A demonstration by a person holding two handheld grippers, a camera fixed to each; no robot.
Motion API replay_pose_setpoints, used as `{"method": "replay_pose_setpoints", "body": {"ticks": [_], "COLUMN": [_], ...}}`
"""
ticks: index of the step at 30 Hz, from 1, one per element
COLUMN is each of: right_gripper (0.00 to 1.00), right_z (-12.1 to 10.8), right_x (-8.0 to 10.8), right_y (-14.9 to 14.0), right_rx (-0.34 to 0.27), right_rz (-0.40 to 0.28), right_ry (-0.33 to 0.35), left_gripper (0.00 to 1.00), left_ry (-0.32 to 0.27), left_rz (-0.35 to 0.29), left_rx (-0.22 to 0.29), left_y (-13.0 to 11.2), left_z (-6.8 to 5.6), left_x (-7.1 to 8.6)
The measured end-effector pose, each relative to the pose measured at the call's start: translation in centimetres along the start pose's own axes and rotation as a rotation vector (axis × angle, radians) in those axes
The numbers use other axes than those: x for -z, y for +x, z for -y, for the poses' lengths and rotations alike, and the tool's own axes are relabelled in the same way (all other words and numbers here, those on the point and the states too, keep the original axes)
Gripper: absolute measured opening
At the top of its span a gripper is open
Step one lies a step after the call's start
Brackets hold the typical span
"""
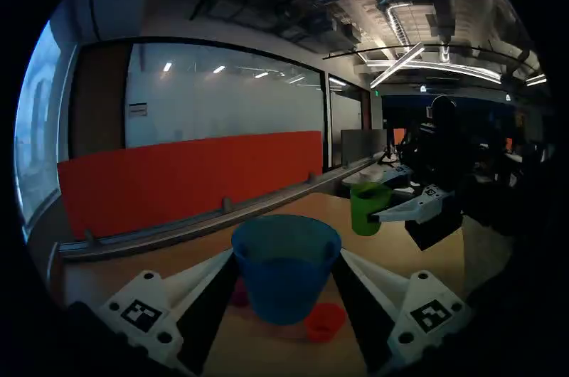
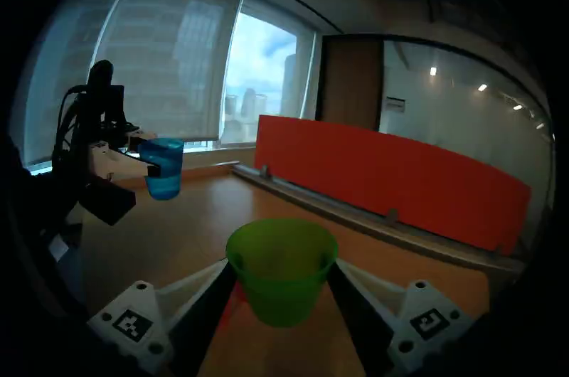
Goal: Pour water
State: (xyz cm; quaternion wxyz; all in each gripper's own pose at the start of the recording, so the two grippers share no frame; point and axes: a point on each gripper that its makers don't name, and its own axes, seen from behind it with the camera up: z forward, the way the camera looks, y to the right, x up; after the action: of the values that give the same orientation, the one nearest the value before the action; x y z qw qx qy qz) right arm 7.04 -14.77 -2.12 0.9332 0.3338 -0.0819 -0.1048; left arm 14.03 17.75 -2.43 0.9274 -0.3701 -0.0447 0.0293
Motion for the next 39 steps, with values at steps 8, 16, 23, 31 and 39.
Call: {"method": "replay_pose_setpoints", "body": {"ticks": [8,16,23,31,39], "right_gripper": [0.89,0.89,0.89,0.88,0.88], "right_z": [-0.1,-0.1,0.6,1.4,3.1], "right_x": [-0.2,-0.3,-0.5,-1.0,-1.5], "right_y": [1.3,2.2,2.3,2.2,2.3], "right_rx": [-0.026,-0.028,-0.041,-0.044,-0.068], "right_rz": [-0.058,-0.090,-0.099,-0.098,-0.109], "right_ry": [0.001,-0.002,0.018,0.039,0.091], "left_gripper": [0.85,0.85,0.85,0.85,0.85], "left_ry": [0.004,-0.002,-0.002,0.005,0.036], "left_rz": [-0.024,-0.048,-0.072,-0.093,-0.106], "left_rx": [0.006,0.005,-0.009,-0.061,-0.130], "left_y": [0.5,1.2,1.9,2.8,3.9], "left_z": [0.1,-0.1,-0.1,-0.2,0.3], "left_x": [-0.1,-0.1,-0.1,-0.2,-0.5]}}
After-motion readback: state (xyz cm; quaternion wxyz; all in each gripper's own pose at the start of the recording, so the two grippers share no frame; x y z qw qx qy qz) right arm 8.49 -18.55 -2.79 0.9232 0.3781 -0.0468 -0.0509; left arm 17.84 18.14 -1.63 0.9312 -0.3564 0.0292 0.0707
